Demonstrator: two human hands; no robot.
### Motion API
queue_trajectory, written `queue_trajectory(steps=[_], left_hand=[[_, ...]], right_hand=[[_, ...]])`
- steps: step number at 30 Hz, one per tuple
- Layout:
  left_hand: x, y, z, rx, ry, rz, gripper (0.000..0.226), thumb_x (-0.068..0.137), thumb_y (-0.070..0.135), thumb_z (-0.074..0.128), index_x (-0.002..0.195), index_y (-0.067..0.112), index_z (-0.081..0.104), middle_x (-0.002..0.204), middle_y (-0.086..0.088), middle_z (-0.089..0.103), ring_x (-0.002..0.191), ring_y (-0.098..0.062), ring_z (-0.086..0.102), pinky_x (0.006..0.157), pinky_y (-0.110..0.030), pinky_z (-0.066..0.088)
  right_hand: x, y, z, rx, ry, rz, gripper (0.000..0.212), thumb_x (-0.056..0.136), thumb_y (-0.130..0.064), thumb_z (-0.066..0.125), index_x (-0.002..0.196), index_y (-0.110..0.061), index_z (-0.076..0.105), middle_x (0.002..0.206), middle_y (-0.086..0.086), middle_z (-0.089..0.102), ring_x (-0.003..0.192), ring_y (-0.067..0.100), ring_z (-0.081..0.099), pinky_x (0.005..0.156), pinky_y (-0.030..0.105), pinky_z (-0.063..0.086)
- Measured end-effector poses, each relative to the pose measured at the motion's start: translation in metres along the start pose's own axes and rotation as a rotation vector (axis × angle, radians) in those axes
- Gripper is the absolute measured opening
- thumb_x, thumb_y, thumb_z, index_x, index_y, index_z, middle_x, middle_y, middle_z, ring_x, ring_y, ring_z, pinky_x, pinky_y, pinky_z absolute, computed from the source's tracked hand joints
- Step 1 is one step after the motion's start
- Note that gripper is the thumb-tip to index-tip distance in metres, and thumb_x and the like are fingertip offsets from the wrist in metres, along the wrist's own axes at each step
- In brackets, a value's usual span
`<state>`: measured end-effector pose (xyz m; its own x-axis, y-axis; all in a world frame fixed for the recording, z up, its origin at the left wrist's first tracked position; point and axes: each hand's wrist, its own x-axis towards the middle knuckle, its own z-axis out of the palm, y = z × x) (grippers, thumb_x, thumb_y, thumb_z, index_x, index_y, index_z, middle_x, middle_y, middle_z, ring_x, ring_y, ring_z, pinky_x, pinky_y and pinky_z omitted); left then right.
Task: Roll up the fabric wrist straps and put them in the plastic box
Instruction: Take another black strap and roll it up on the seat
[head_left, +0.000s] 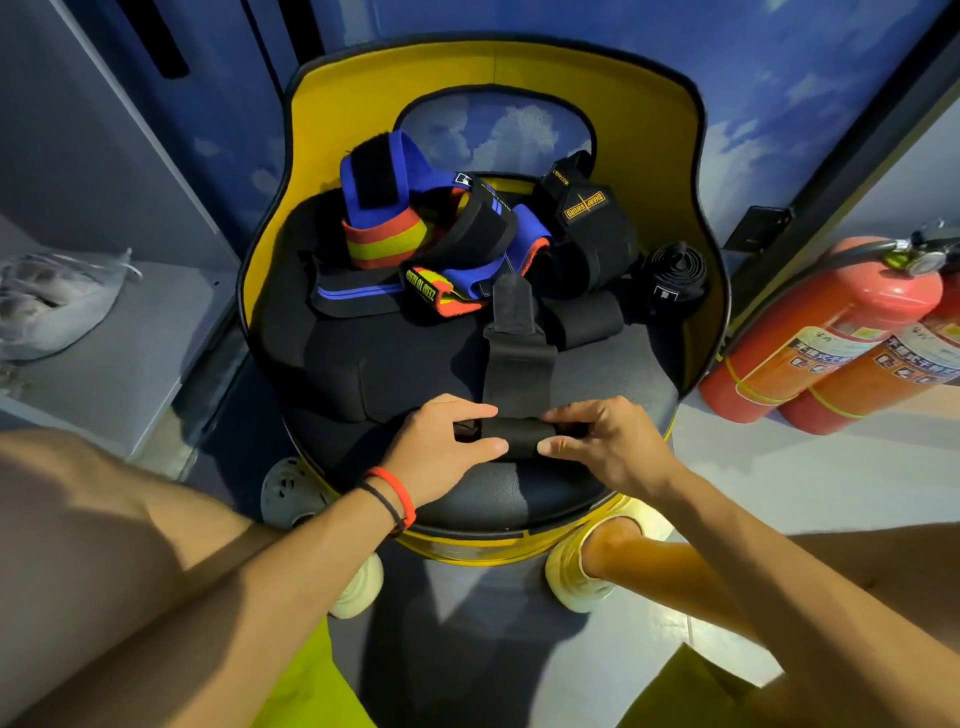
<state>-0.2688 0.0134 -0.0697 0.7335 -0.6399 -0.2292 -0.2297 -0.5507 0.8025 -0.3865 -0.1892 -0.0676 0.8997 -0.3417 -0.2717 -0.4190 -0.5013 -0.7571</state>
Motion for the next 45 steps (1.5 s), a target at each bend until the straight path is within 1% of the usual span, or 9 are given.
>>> queue_trajectory(steps=[7, 14, 18, 23, 30, 33, 37, 41, 45], left_hand=[[-0.004, -0.004, -0.006, -0.044, -0.003, -0.101, 0.030, 0.071, 0.038, 0.088, 0.098, 0.026, 0.081, 0.083, 0.011, 0.077, 0.082, -0.003, 0.071, 0.081, -0.025, 0.056], [-0.001, 0.002, -0.002, -0.147, 0.009, -0.227, 0.015, 0.072, 0.036, 0.089, 0.078, 0.031, 0.077, 0.083, 0.004, 0.075, 0.086, -0.018, 0.073, 0.084, -0.044, 0.061], [0.003, 0.005, -0.003, -0.168, -0.022, -0.305, 0.035, 0.076, 0.032, 0.087, 0.097, 0.006, 0.077, 0.090, -0.008, 0.075, 0.087, -0.023, 0.074, 0.086, -0.046, 0.061], [0.006, 0.015, -0.012, -0.165, -0.084, -0.343, 0.036, 0.078, 0.028, 0.085, 0.091, -0.004, 0.077, 0.093, -0.020, 0.076, 0.094, -0.032, 0.074, 0.087, -0.048, 0.060], [0.029, 0.033, -0.028, -0.173, 0.033, -0.449, 0.058, 0.085, 0.066, 0.063, 0.086, 0.008, 0.065, 0.071, 0.005, 0.066, 0.065, -0.018, 0.052, 0.063, -0.030, 0.044], [0.040, 0.036, -0.024, -0.262, 0.071, -0.542, 0.043, 0.086, 0.055, 0.071, 0.085, 0.013, 0.063, 0.067, -0.003, 0.054, 0.056, -0.016, 0.035, 0.050, -0.026, 0.034], [0.052, 0.035, -0.017, -0.442, 0.134, -0.503, 0.020, 0.085, 0.018, 0.079, 0.075, 0.016, 0.062, 0.080, -0.012, 0.051, 0.063, -0.020, 0.037, 0.050, -0.024, 0.032], [0.061, 0.042, -0.018, -0.607, 0.187, -0.469, 0.007, 0.086, 0.009, 0.076, 0.089, 0.014, 0.072, 0.085, -0.009, 0.064, 0.065, -0.014, 0.051, 0.053, -0.019, 0.038], [0.072, 0.039, -0.020, -0.663, 0.220, -0.444, 0.025, 0.086, 0.004, 0.075, 0.111, 0.010, 0.075, 0.095, -0.004, 0.073, 0.080, -0.012, 0.063, 0.064, -0.019, 0.051]], right_hand=[[-0.006, 0.004, 0.002, 0.355, -0.087, 0.152, 0.023, 0.082, -0.019, 0.081, 0.103, -0.009, 0.080, 0.094, 0.021, 0.076, 0.082, 0.024, 0.068, 0.085, 0.042, 0.059], [-0.013, 0.002, 0.016, 0.333, 0.125, 0.157, 0.027, 0.078, -0.031, 0.085, 0.094, -0.011, 0.074, 0.083, 0.007, 0.076, 0.075, 0.018, 0.073, 0.081, 0.042, 0.063], [-0.023, 0.001, 0.023, 0.044, 0.234, -0.013, 0.034, 0.080, -0.042, 0.083, 0.107, -0.025, 0.073, 0.097, -0.015, 0.072, 0.088, 0.004, 0.068, 0.081, 0.027, 0.059], [-0.023, -0.001, 0.036, -0.322, 0.184, -0.388, 0.054, 0.081, -0.031, 0.083, 0.131, -0.026, 0.064, 0.123, -0.005, 0.063, 0.107, 0.018, 0.059, 0.089, 0.030, 0.052], [-0.011, -0.014, 0.016, -0.356, -0.064, -0.297, 0.057, 0.085, -0.036, 0.080, 0.138, -0.028, 0.062, 0.121, -0.004, 0.064, 0.111, 0.020, 0.061, 0.093, 0.032, 0.053], [-0.013, -0.016, 0.015, -0.328, -0.108, -0.279, 0.056, 0.085, -0.034, 0.080, 0.138, -0.031, 0.062, 0.127, -0.006, 0.063, 0.113, 0.018, 0.060, 0.096, 0.034, 0.054], [-0.012, -0.017, 0.014, -0.322, -0.132, -0.253, 0.055, 0.086, -0.034, 0.079, 0.139, -0.032, 0.061, 0.128, -0.005, 0.062, 0.114, 0.018, 0.060, 0.098, 0.030, 0.053], [-0.008, -0.019, 0.010, -0.308, -0.155, -0.250, 0.053, 0.087, -0.033, 0.078, 0.137, -0.031, 0.063, 0.125, -0.002, 0.063, 0.112, 0.019, 0.059, 0.094, 0.026, 0.047], [-0.004, -0.018, 0.008, -0.308, -0.198, -0.229, 0.053, 0.087, -0.037, 0.077, 0.138, -0.031, 0.062, 0.125, 0.000, 0.062, 0.112, 0.020, 0.058, 0.097, 0.030, 0.049]])
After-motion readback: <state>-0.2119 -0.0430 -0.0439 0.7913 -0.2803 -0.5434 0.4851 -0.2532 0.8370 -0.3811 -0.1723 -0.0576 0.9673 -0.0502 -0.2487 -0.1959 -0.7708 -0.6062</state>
